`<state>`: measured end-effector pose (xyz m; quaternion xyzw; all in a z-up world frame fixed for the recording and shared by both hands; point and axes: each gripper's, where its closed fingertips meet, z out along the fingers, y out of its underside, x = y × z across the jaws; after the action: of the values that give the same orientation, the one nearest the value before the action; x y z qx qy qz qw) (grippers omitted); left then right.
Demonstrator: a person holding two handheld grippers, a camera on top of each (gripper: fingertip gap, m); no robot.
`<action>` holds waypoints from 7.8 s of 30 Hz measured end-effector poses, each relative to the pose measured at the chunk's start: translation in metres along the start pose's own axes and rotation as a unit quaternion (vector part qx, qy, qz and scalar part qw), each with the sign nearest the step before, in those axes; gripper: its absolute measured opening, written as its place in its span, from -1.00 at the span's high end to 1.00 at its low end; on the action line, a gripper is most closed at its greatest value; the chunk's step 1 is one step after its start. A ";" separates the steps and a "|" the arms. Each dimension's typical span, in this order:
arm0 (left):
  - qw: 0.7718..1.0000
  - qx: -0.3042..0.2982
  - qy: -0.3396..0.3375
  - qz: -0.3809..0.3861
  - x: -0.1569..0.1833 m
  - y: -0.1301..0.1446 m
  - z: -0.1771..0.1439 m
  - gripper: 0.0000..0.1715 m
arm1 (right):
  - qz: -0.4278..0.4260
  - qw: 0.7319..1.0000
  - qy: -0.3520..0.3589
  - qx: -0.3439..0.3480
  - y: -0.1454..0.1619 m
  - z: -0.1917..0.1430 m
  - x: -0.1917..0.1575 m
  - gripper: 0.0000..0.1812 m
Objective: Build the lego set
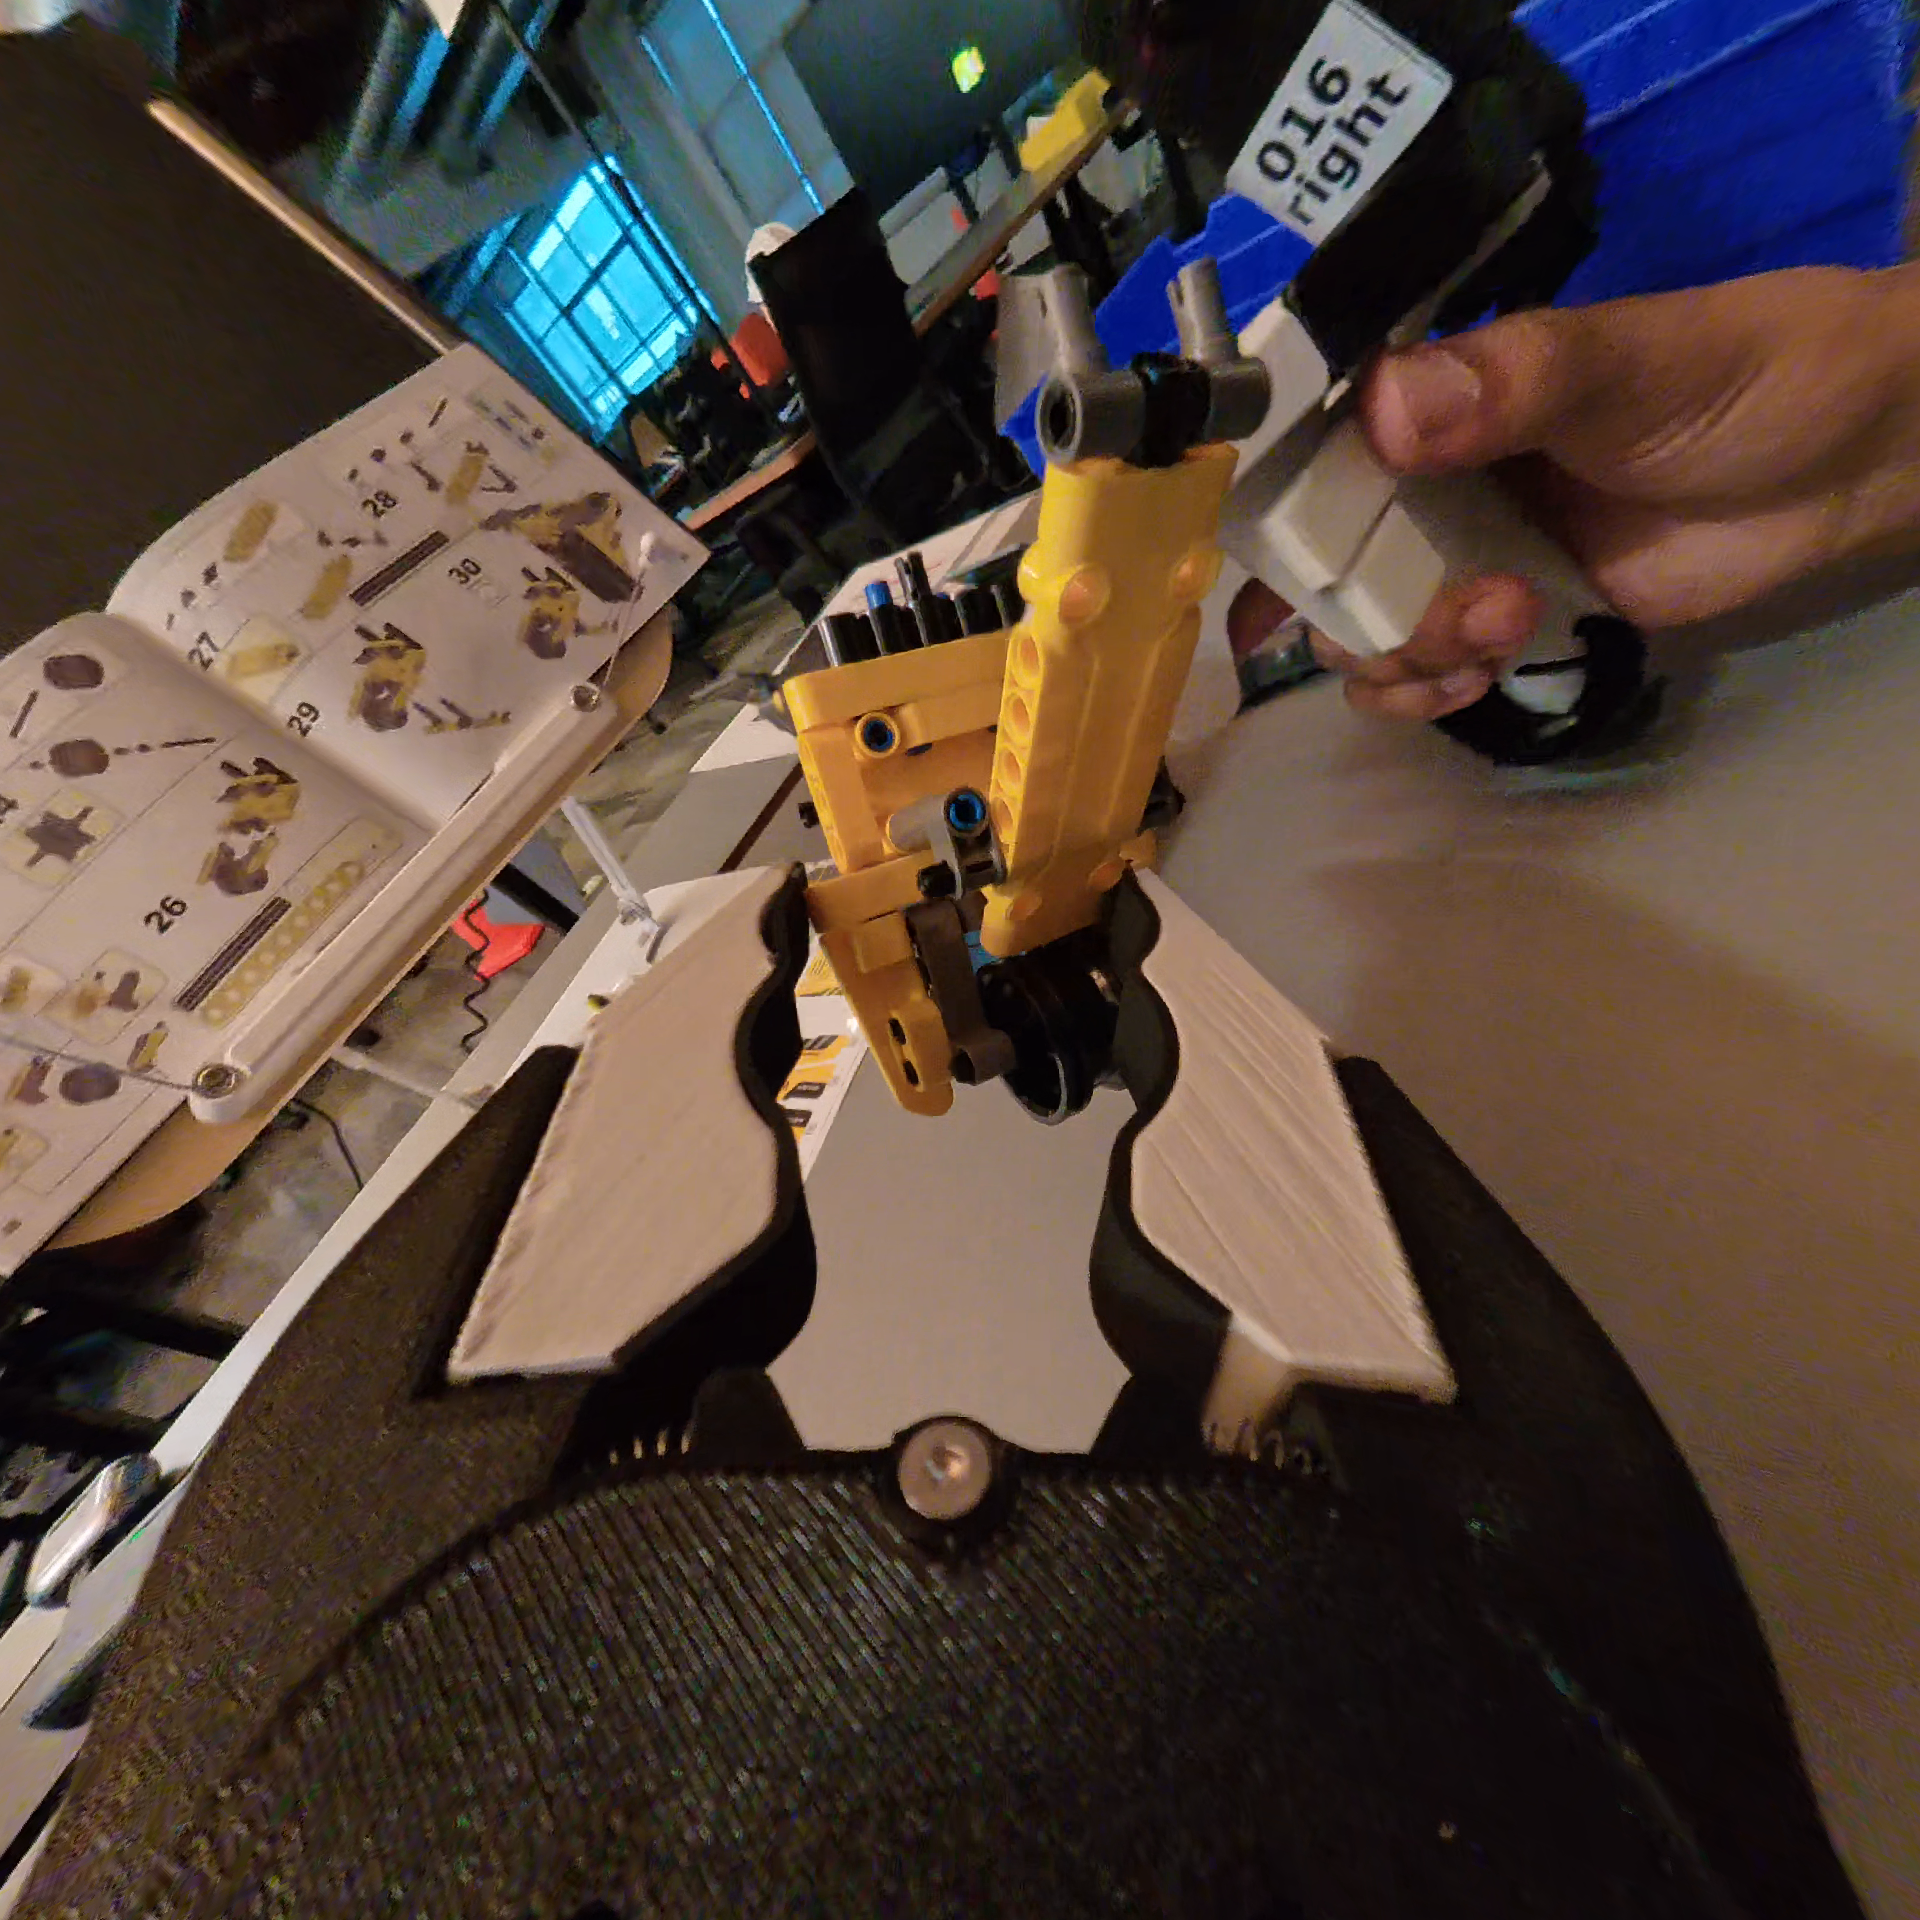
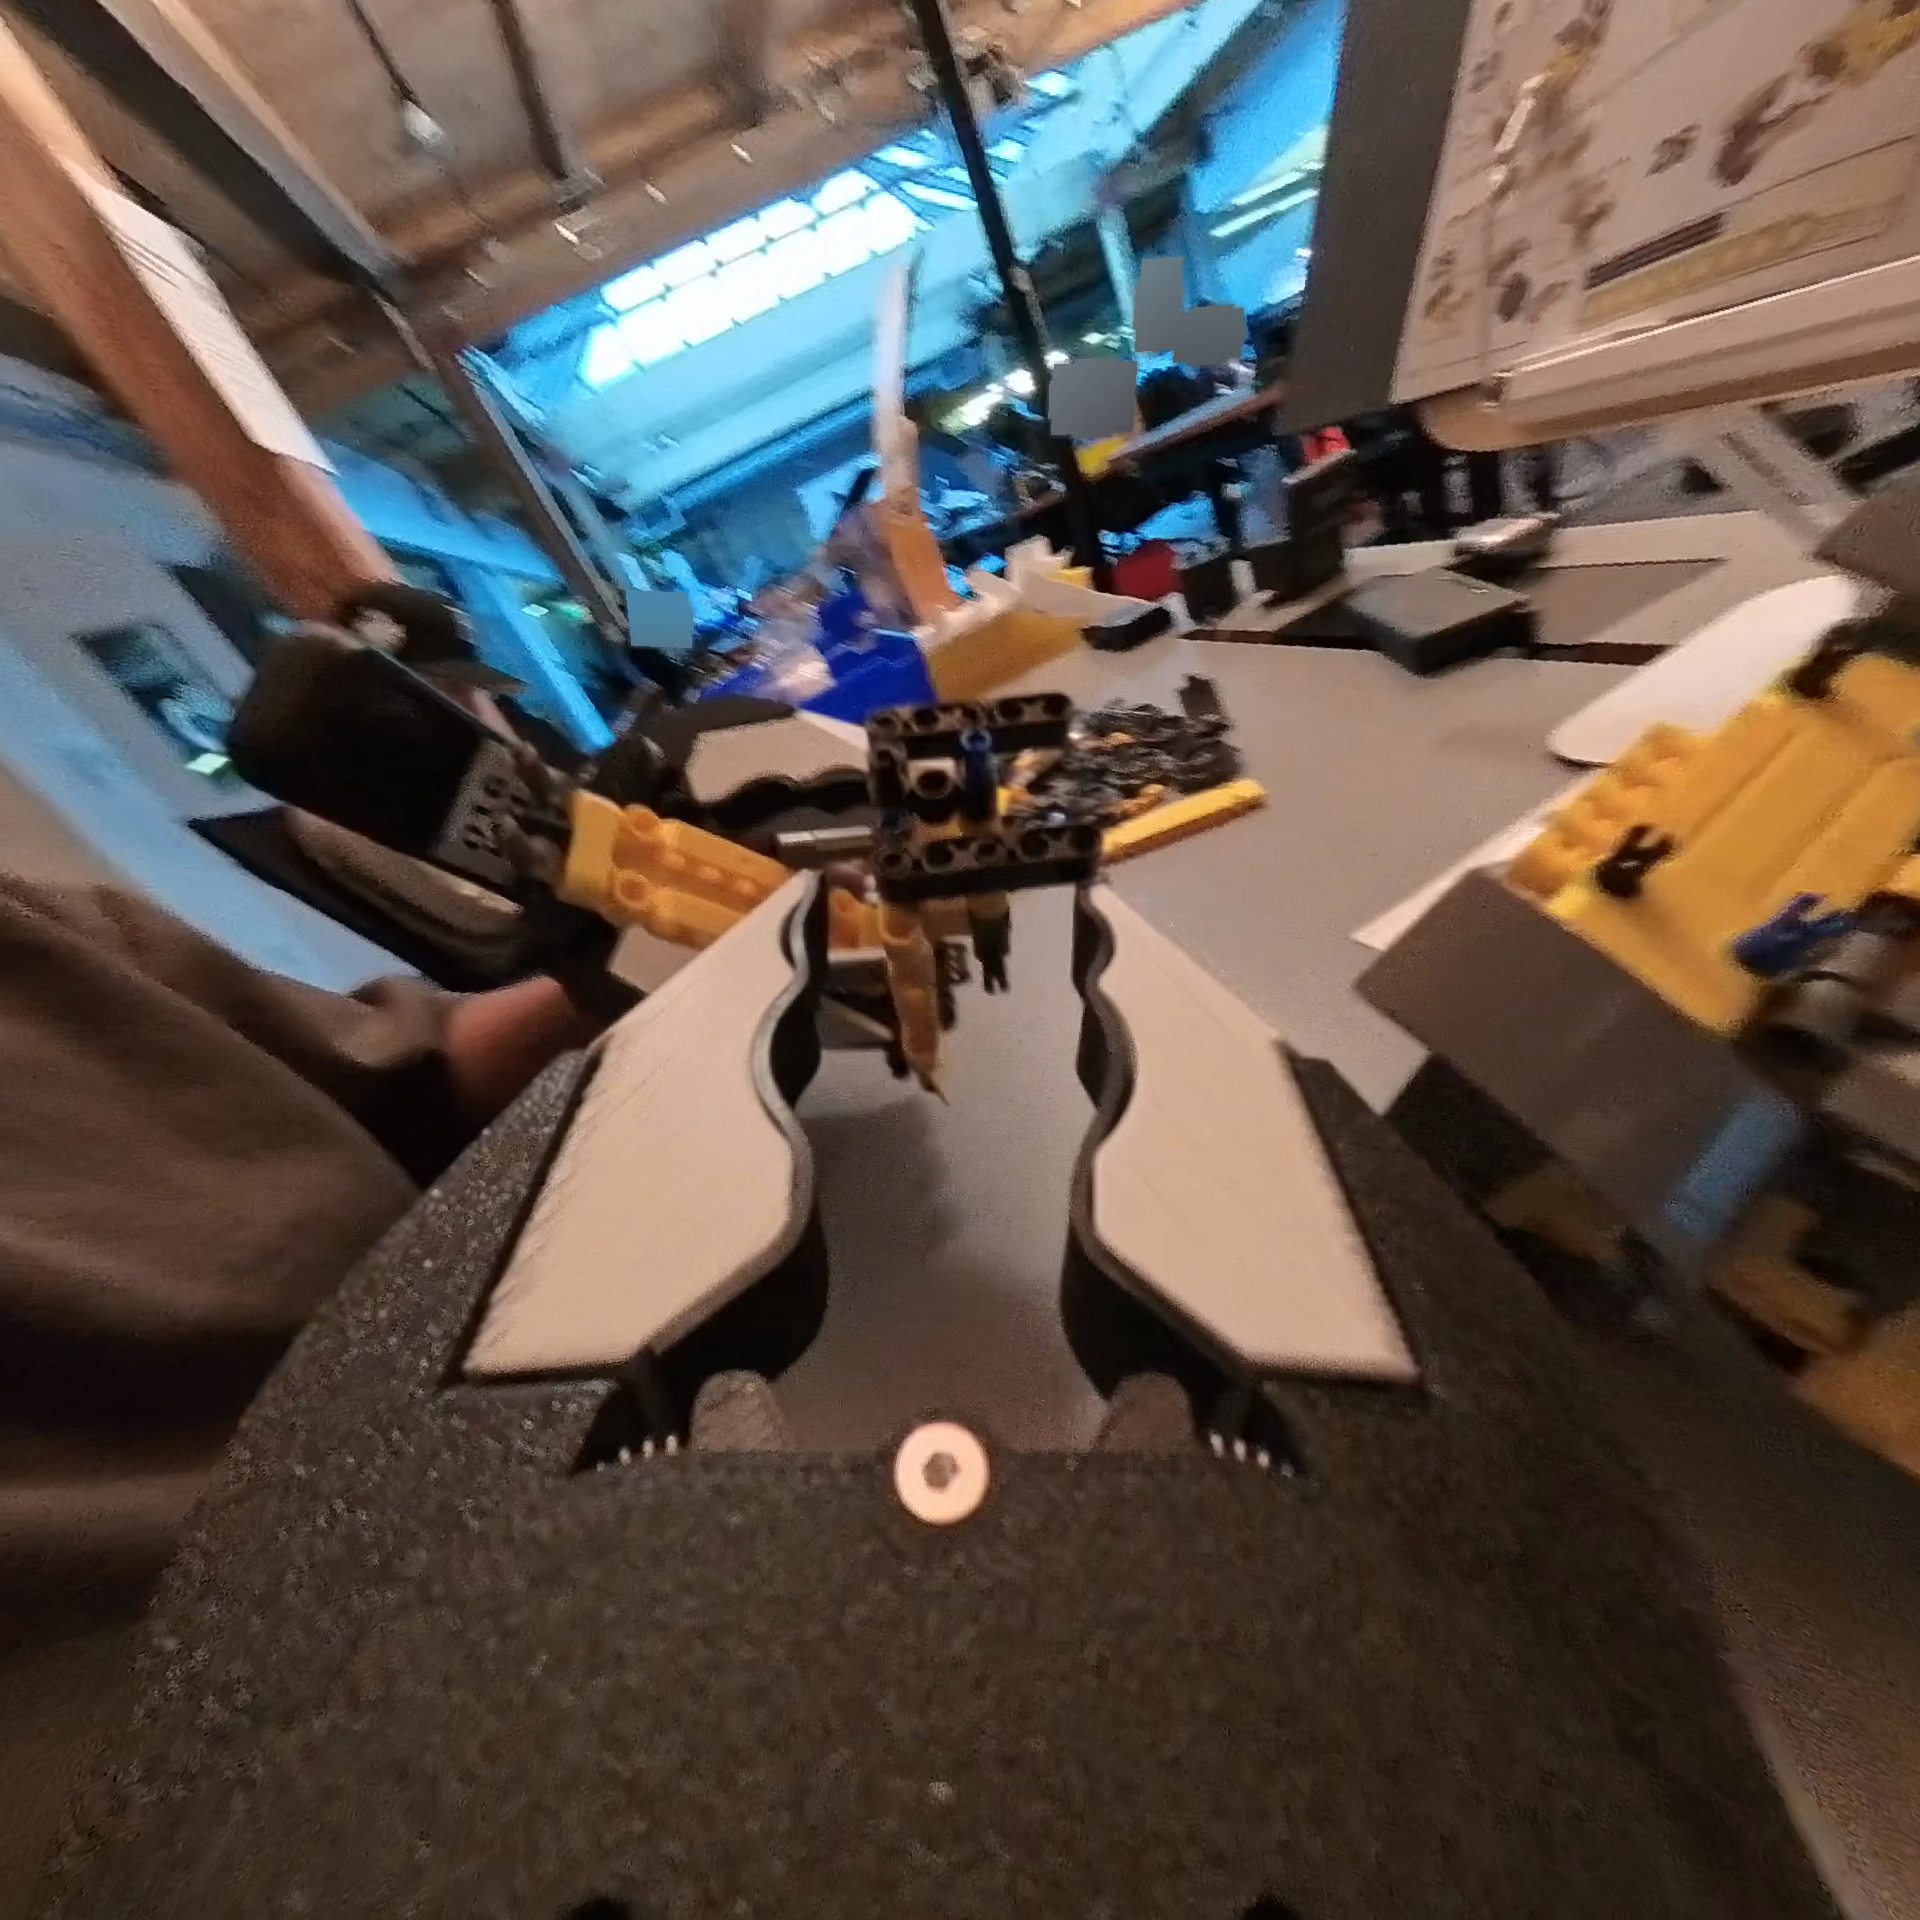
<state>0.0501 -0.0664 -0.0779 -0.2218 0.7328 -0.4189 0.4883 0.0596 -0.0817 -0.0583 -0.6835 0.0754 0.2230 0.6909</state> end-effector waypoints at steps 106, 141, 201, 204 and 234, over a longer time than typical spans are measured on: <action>0.980 0.033 -0.085 -0.180 -0.066 0.057 -0.009 0.67 | -0.209 0.962 0.140 0.103 -0.079 -0.076 0.026 0.22; 0.910 0.066 -0.190 0.363 -0.005 -0.016 -0.018 0.67 | -0.131 0.991 -0.003 0.021 -0.035 -0.025 -0.024 0.15; 0.909 0.059 0.229 -0.343 0.043 -0.019 -0.004 0.21 | -0.090 0.993 -0.080 -0.007 -0.005 0.001 -0.044 0.22; 0.916 0.040 0.211 -0.338 0.030 -0.013 -0.003 0.21 | -0.086 0.994 -0.062 0.034 -0.023 -0.011 -0.035 0.20; 0.996 -0.082 -0.026 -0.031 0.004 0.015 0.008 0.21 | 0.041 0.995 -0.047 -0.075 0.034 0.020 -0.017 0.57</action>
<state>0.0572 -0.0638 -0.0939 -0.2946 0.7443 -0.3667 0.4741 0.0266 -0.0666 -0.0811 -0.7182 0.0543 0.2883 0.6309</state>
